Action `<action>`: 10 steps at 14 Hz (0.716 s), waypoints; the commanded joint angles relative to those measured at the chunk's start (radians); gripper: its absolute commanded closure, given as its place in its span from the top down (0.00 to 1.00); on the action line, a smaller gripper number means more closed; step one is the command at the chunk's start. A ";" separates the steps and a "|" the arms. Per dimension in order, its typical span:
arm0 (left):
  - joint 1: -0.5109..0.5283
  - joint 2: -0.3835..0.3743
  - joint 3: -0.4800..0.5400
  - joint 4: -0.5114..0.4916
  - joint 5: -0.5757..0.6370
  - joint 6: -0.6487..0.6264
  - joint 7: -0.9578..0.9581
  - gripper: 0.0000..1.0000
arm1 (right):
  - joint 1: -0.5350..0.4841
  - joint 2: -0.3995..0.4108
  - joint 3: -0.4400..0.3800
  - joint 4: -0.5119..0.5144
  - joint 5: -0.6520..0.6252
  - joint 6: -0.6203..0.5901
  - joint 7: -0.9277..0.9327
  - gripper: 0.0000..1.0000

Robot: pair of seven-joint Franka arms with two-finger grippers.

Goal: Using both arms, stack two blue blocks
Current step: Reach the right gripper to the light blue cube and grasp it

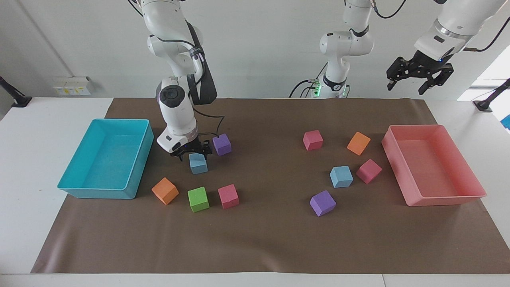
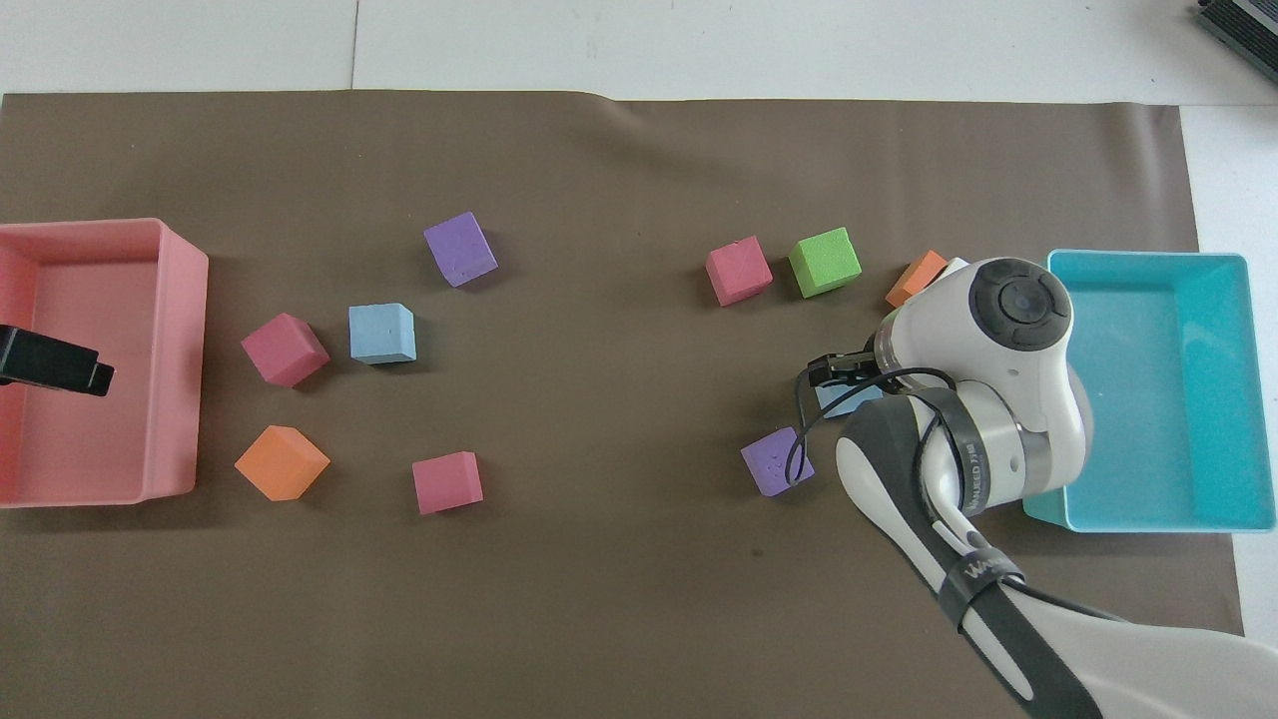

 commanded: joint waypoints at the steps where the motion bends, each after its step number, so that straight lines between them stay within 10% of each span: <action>1: -0.003 -0.033 0.002 -0.043 -0.006 0.012 0.003 1.00 | 0.007 0.021 0.001 -0.047 0.015 0.087 -0.002 1.00; 7: -0.007 -0.039 0.000 -0.052 -0.006 0.005 0.011 1.00 | 0.009 0.039 0.000 -0.061 0.015 0.111 -0.039 1.00; 10: -0.007 -0.039 0.000 -0.054 -0.006 0.005 0.011 1.00 | 0.009 0.047 0.000 -0.058 0.048 0.116 -0.032 0.02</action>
